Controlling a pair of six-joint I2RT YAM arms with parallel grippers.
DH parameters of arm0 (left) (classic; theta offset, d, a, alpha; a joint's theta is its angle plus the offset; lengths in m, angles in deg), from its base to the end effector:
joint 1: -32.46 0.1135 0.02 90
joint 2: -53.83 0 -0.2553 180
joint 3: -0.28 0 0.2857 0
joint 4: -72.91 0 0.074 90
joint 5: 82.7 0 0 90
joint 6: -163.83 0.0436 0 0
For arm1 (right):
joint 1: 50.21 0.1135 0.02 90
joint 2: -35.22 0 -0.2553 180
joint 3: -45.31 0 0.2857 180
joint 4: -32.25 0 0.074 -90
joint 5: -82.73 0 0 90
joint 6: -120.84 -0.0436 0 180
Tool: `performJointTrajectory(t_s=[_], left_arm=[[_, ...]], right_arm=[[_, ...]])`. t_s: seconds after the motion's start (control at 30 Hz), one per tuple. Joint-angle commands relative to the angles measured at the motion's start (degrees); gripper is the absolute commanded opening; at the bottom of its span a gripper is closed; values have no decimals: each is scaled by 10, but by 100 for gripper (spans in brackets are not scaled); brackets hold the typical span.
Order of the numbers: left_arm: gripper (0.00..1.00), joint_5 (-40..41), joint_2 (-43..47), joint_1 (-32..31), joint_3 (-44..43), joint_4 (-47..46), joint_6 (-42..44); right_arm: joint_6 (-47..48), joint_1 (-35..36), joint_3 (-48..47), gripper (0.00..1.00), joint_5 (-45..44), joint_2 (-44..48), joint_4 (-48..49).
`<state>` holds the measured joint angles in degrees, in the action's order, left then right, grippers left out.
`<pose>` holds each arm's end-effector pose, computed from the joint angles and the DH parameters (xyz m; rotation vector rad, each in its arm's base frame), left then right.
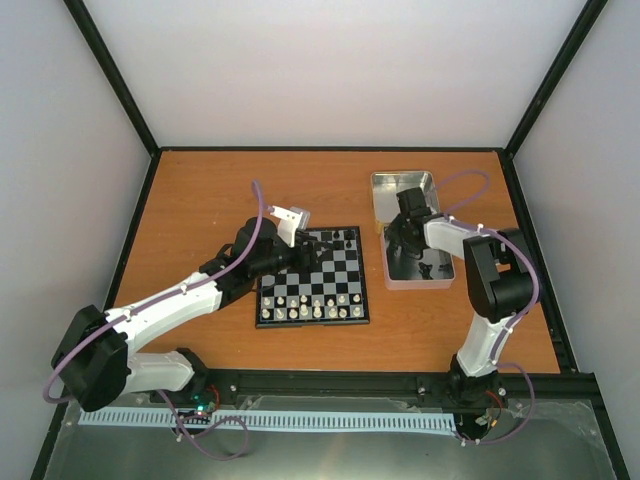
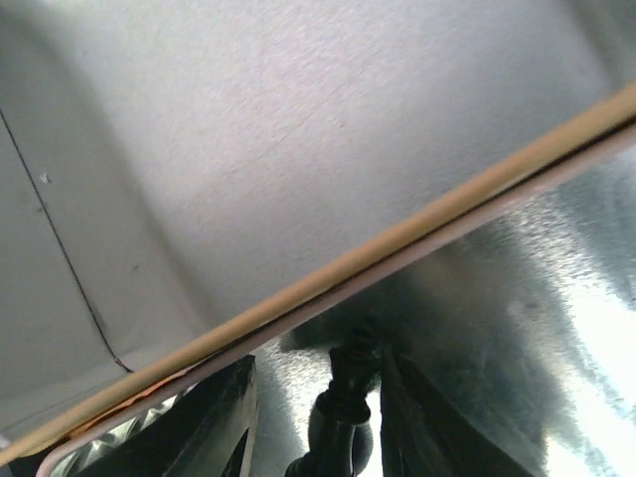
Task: Set up the chess pieces on the board
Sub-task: Pick up the chess piece from the storage box.
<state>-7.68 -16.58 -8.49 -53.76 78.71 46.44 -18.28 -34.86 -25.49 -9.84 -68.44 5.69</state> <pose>0.2313 -0.2157 0.2297 0.4290 2.0481 -1.0139 0.3670 0.0987 0.1054 0.7843 2.5280 0.3357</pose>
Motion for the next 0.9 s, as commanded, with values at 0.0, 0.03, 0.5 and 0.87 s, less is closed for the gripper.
performJointTrajectory(t_s=[0.0,0.03,0.5,0.87], left_arm=[[58,6,9,-1,0,2,14],[58,6,10,-1,0,3,15],[58,6,12,-2,-1,2,16],[58,8,14,-1,-3,6,16]], right_arm=[[31,29,-24,35,-72,-20,-70],[35,32,-25,33,-81,-18,-81],[164,34,-30,31,-89,2,-160],[164,33,-26,12,-77,1,-163]])
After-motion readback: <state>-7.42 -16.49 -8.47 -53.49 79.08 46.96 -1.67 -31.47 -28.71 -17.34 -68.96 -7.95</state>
